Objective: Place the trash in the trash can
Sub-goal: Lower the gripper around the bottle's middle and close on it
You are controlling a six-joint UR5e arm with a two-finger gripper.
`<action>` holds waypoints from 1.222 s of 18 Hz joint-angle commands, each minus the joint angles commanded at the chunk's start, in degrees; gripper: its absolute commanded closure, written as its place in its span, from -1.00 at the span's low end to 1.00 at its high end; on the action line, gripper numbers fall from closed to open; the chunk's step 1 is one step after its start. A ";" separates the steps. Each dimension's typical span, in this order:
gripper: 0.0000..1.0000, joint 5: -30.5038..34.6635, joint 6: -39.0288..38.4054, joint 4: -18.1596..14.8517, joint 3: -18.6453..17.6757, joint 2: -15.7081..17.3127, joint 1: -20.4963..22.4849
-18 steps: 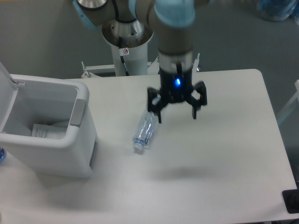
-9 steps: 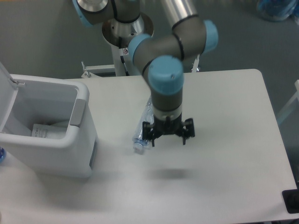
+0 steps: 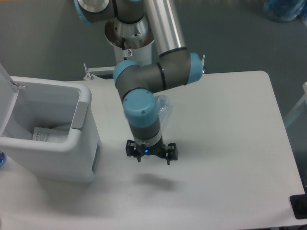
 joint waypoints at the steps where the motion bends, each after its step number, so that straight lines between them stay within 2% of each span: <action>1: -1.00 -0.09 0.18 0.00 -0.62 0.09 -0.17; 13: -1.00 -0.09 3.70 0.00 -4.75 -0.61 -1.76; 22: -1.00 -0.09 3.61 0.00 -5.98 -0.53 -1.76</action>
